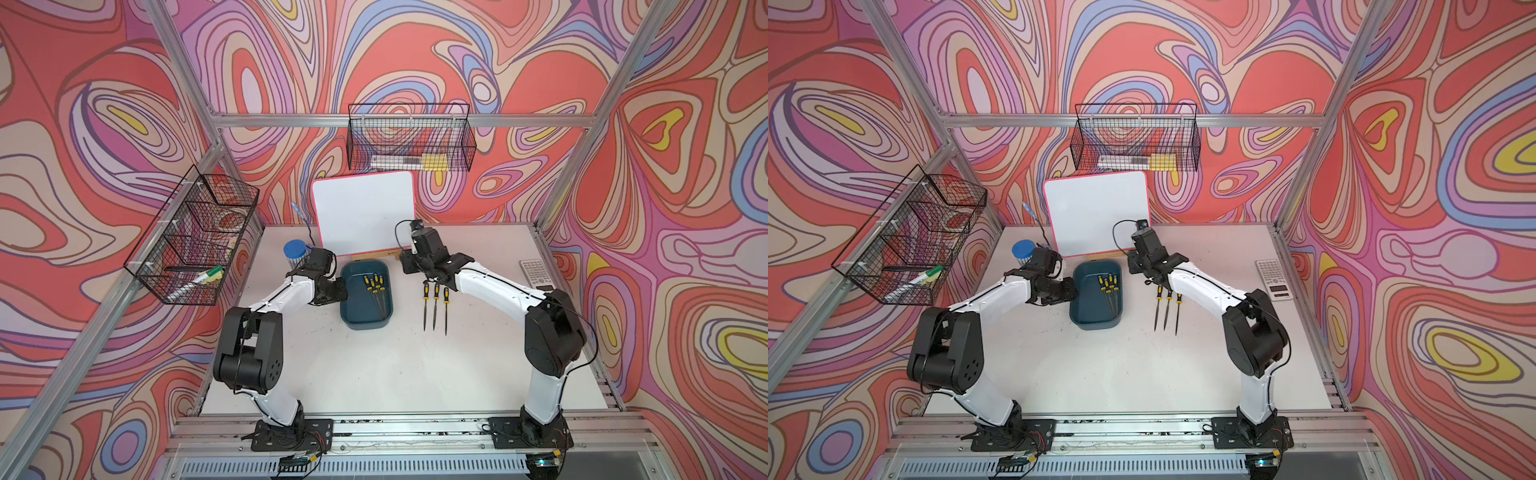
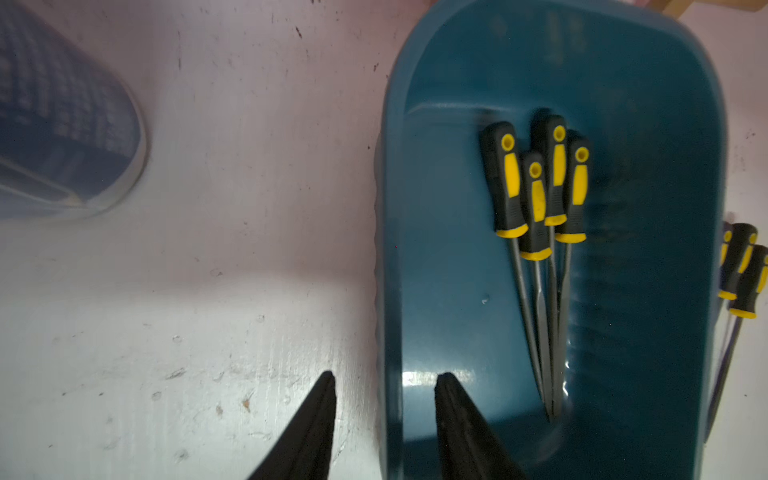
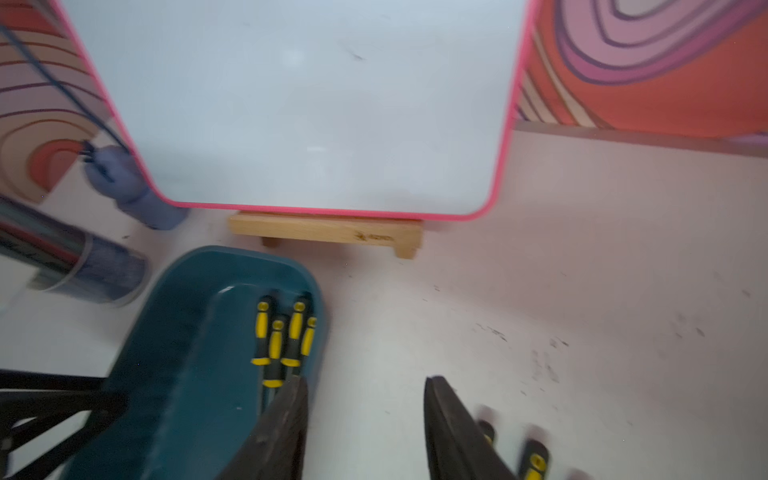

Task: Take the file tool out of the storage box
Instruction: Pick up the file tool from the storage box.

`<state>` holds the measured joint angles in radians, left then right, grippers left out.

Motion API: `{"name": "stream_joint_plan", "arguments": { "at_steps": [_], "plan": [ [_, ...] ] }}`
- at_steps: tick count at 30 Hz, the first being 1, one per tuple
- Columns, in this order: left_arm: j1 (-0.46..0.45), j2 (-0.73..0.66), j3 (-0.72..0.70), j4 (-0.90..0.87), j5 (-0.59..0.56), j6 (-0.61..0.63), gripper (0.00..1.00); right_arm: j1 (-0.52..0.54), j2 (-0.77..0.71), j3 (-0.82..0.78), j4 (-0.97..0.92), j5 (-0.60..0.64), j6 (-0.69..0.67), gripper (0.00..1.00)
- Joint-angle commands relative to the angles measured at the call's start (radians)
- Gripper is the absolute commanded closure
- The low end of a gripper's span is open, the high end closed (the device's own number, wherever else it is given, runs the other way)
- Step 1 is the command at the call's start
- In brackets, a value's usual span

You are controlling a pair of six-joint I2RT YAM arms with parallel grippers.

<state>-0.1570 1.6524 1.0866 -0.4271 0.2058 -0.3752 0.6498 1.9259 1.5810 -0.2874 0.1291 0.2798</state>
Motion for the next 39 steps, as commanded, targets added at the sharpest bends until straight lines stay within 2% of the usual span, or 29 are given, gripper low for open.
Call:
{"name": "stream_joint_plan", "arguments": {
  "at_steps": [1,7,14,22,39],
  "plan": [
    [-0.001,-0.105,0.004,-0.004,0.013,-0.015,0.52,0.046,0.131,0.106,-0.061,-0.134,-0.038,0.53],
    [-0.001,-0.146,0.004,-0.036,0.051,-0.036,0.52,0.075,0.367,0.375,-0.159,-0.215,-0.044,0.55],
    [-0.001,-0.181,-0.035,-0.040,0.061,-0.041,0.52,0.077,0.551,0.588,-0.261,-0.197,-0.064,0.57],
    [-0.001,-0.195,-0.062,0.002,0.129,-0.059,0.52,0.077,0.633,0.673,-0.306,-0.196,-0.074,0.57],
    [-0.001,-0.187,-0.076,-0.012,0.090,-0.049,0.52,0.094,0.703,0.725,-0.352,-0.182,-0.085,0.61]
  ]
}}
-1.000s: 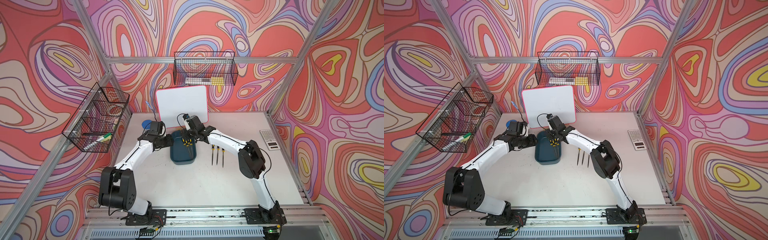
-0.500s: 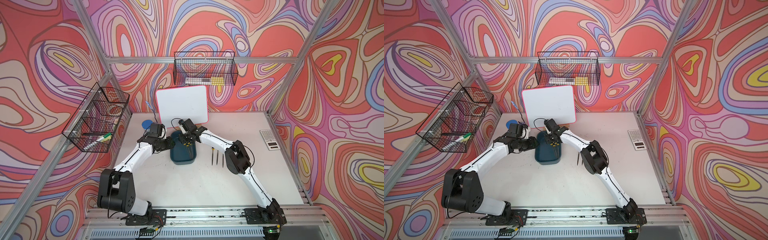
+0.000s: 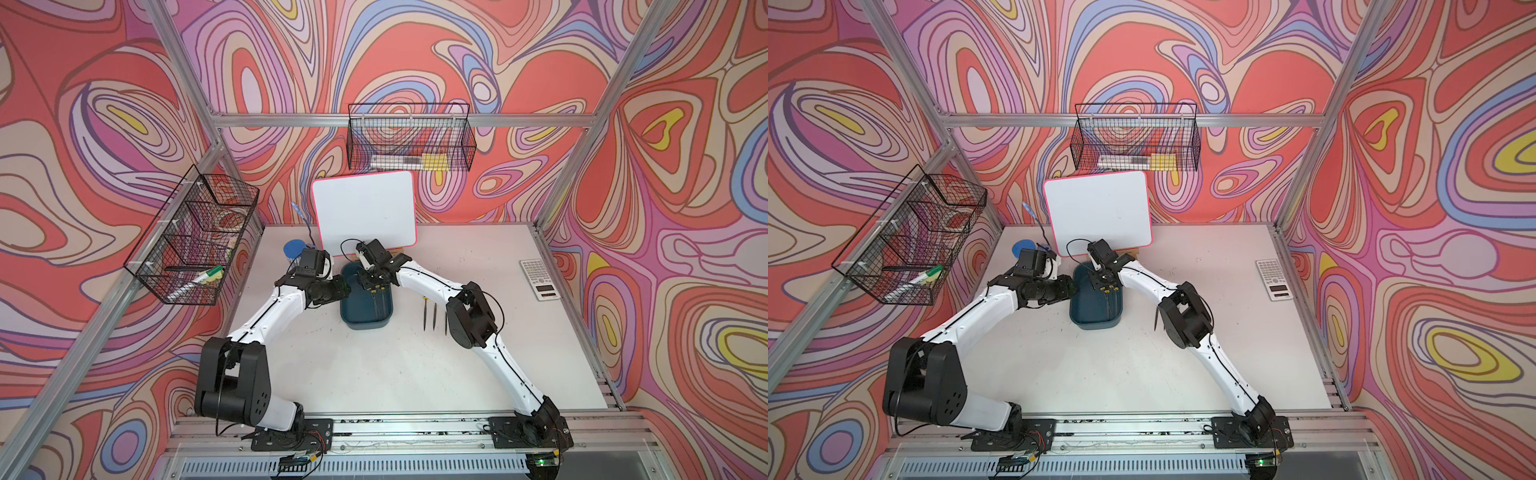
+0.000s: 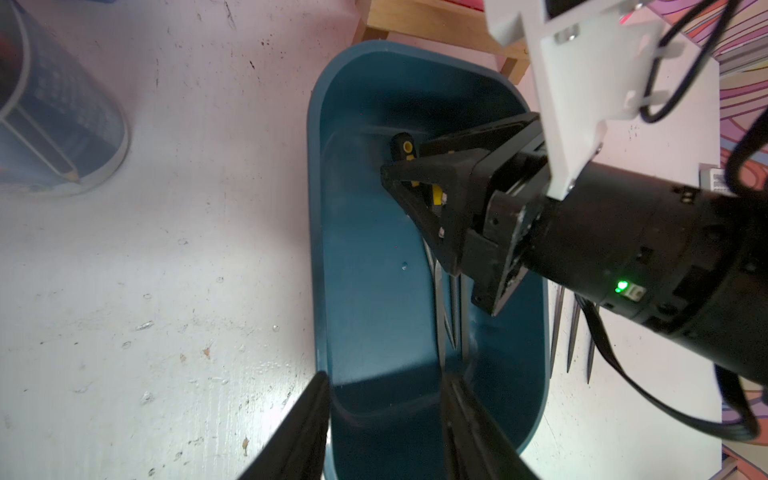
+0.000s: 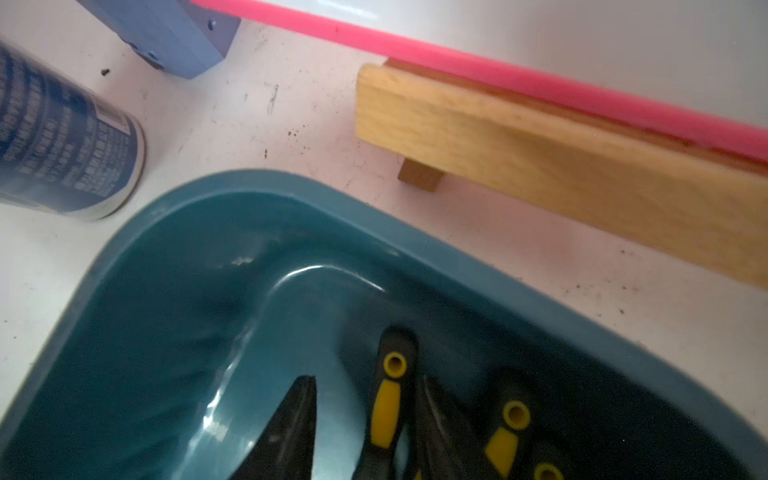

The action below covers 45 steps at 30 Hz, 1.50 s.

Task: Take the file tool out of the storage box
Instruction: Pick up the file tool from the storage box.

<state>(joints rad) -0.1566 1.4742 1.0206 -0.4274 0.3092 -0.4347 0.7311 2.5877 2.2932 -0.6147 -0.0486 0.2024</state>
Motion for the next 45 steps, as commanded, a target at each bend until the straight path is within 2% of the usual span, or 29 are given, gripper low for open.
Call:
{"name": "stream_joint_plan", "arguments": {
  "at_steps": [1,13,17,21,28,35,38,45],
  "plan": [
    [-0.001,-0.010,-0.010,-0.012,-0.016,0.011,0.52,0.017,0.041,0.014,-0.025,-0.005,-0.009,0.61],
    [-0.001,-0.009,-0.019,-0.014,-0.027,0.017,0.51,0.046,0.039,-0.004,-0.010,-0.016,0.000,0.69],
    [-0.001,-0.011,-0.022,-0.014,-0.023,0.014,0.51,0.047,0.040,-0.008,-0.005,-0.005,0.020,0.87],
    [-0.001,-0.019,-0.015,-0.024,-0.024,0.013,0.51,0.046,0.016,-0.037,0.050,-0.036,0.084,0.94],
    [-0.001,-0.062,-0.017,-0.021,-0.017,0.012,0.51,0.017,-0.158,-0.265,0.414,-0.176,0.305,0.97],
    [0.005,-0.102,-0.025,0.028,0.052,-0.001,0.51,-0.059,-0.323,-0.457,0.687,-0.260,0.447,0.97],
    [0.005,-0.104,-0.027,0.065,0.096,-0.023,0.51,-0.097,-0.406,-0.583,0.795,-0.258,0.480,0.97],
    [-0.003,-0.073,0.012,0.078,0.125,-0.033,0.50,-0.138,-0.530,-0.769,0.836,-0.228,0.460,0.97]
  ]
}}
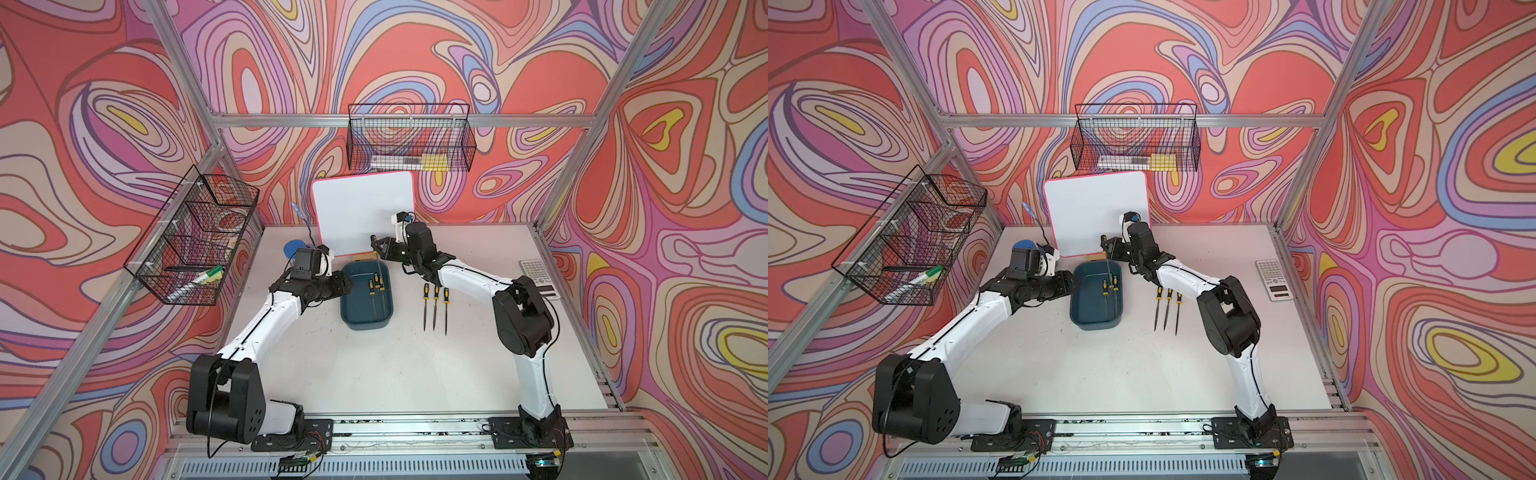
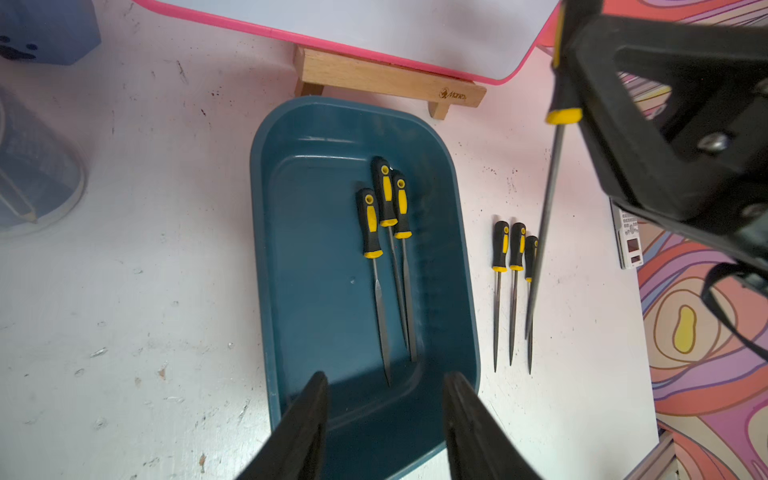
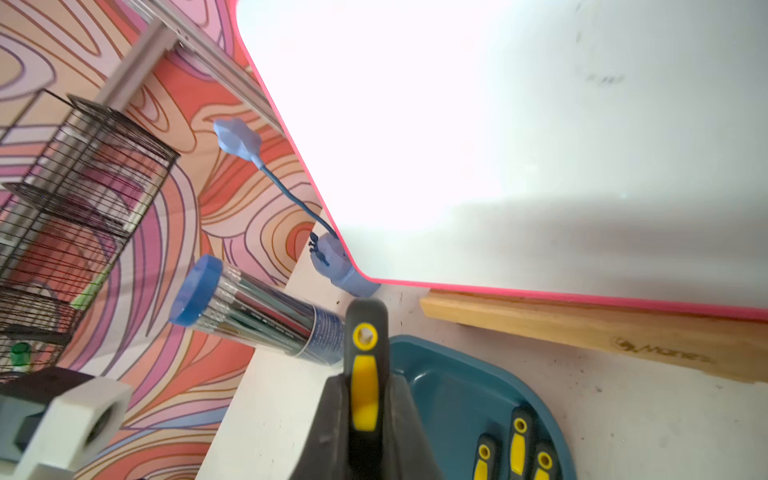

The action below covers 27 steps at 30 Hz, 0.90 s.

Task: Take the file tool out of the storage box
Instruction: Pick up the file tool from the storage box, then place the file tool at the center of the board.

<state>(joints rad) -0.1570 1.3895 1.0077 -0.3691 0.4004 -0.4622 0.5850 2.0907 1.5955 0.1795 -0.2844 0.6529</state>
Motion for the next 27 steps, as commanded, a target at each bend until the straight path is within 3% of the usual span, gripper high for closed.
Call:
{"name": "stream_joint_plan", "arguments": {
  "at_steps": [1,7,12,20,27],
  "plan": [
    [-0.008,0.018,0.034,0.016,0.039,-0.003,0.50,-0.002,-0.064,-0.114,0.044,0.024,0.008,0.97],
    [-0.107,0.114,0.105,0.033,0.142,-0.013,0.49,-0.041,-0.264,-0.291,-0.252,0.317,-0.123,1.00],
    [-0.252,0.215,0.136,0.099,0.205,-0.053,0.49,-0.094,-0.406,-0.434,-0.414,0.443,-0.206,1.00],
    [-0.460,0.383,0.295,0.144,0.125,-0.118,0.48,-0.175,-0.453,-0.593,-0.463,0.457,-0.214,1.00],
    [-0.525,0.471,0.354,0.136,0.114,-0.142,0.48,-0.213,-0.394,-0.645,-0.431,0.448,-0.220,1.00]
  ]
}}
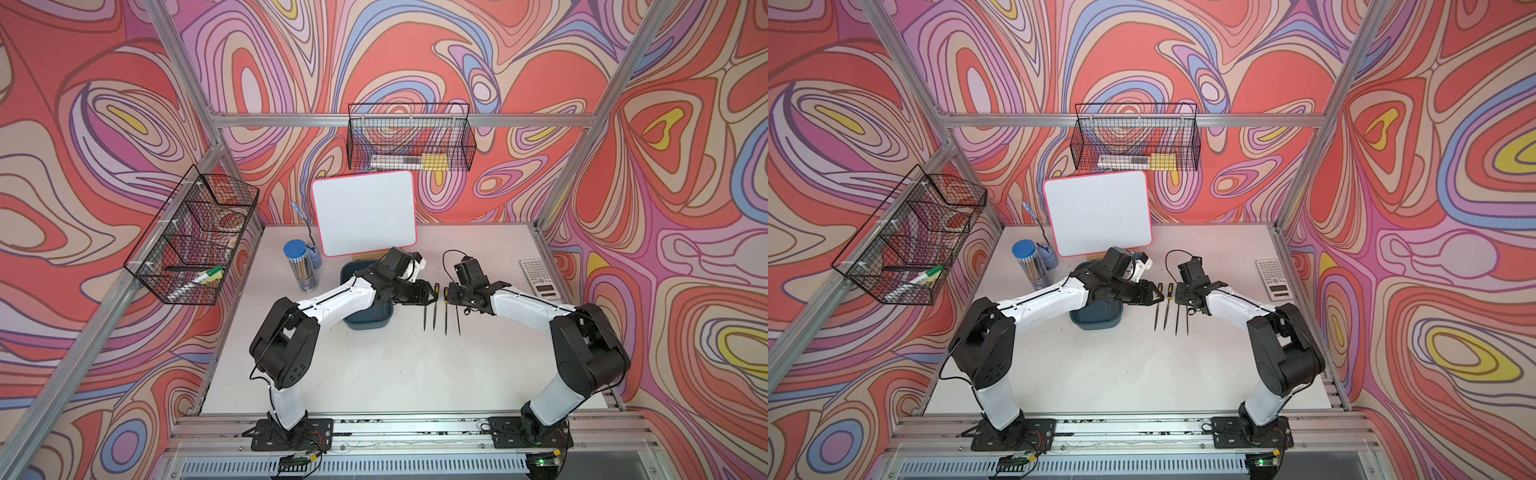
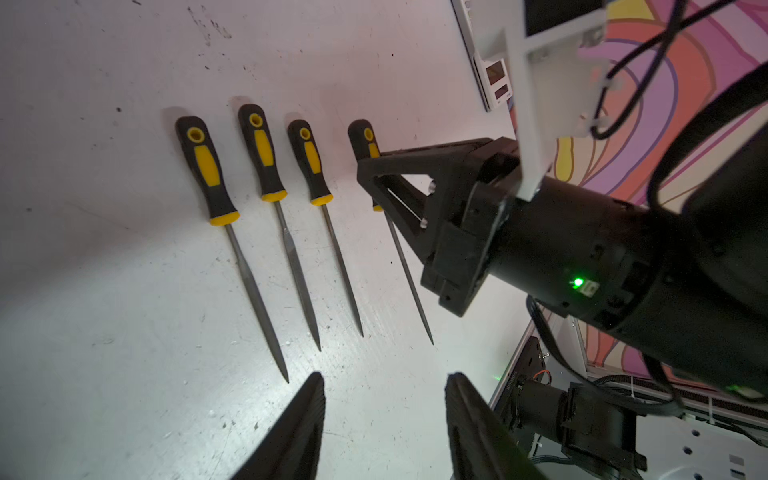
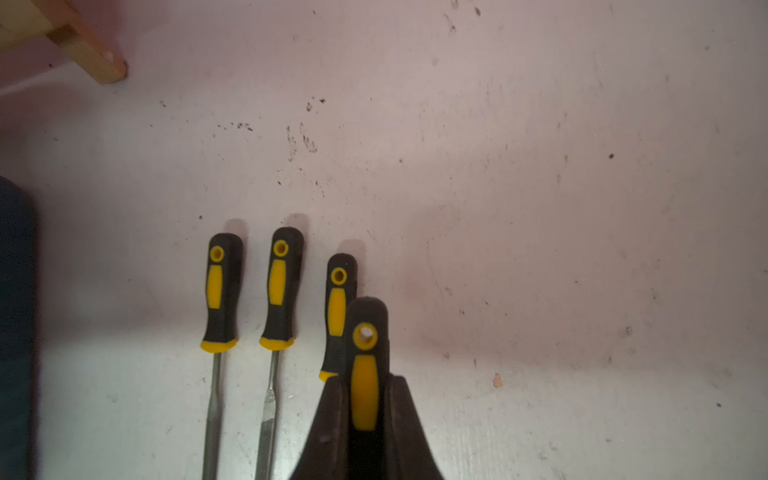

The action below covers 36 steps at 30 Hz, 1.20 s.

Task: Take the file tool out of the storage box
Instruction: Place the file tool at the center of the board.

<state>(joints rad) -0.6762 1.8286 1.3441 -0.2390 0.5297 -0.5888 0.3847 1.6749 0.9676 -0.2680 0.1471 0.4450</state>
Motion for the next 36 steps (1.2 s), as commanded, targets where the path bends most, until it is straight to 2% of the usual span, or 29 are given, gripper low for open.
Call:
{"name": "stream_joint_plan", "arguments": {
  "at_steps": [1,11,21,24,31,36],
  "plan": [
    [-0.008,0.036,0.019,0.008,-0.015,-0.020,0.48,-0.017,0.031,-0.025,0.026,0.017,-0.005,1.00],
    [-0.011,0.051,0.021,0.006,-0.024,-0.015,0.48,-0.028,0.091,-0.038,0.124,0.023,0.005,0.97],
    [-0.011,0.033,0.019,-0.019,-0.046,-0.003,0.48,-0.028,0.177,0.020,0.127,0.016,0.001,0.94],
    [-0.011,0.022,0.019,-0.047,-0.060,-0.013,0.48,-0.027,0.160,0.007,0.127,0.021,0.003,0.90],
    [-0.011,-0.028,0.082,-0.188,-0.185,0.037,0.47,-0.028,0.107,0.043,0.082,0.032,-0.029,0.68],
    [0.009,-0.059,0.126,-0.300,-0.286,0.110,0.46,-0.025,0.045,0.116,0.038,0.043,-0.050,0.65]
  ]
}}
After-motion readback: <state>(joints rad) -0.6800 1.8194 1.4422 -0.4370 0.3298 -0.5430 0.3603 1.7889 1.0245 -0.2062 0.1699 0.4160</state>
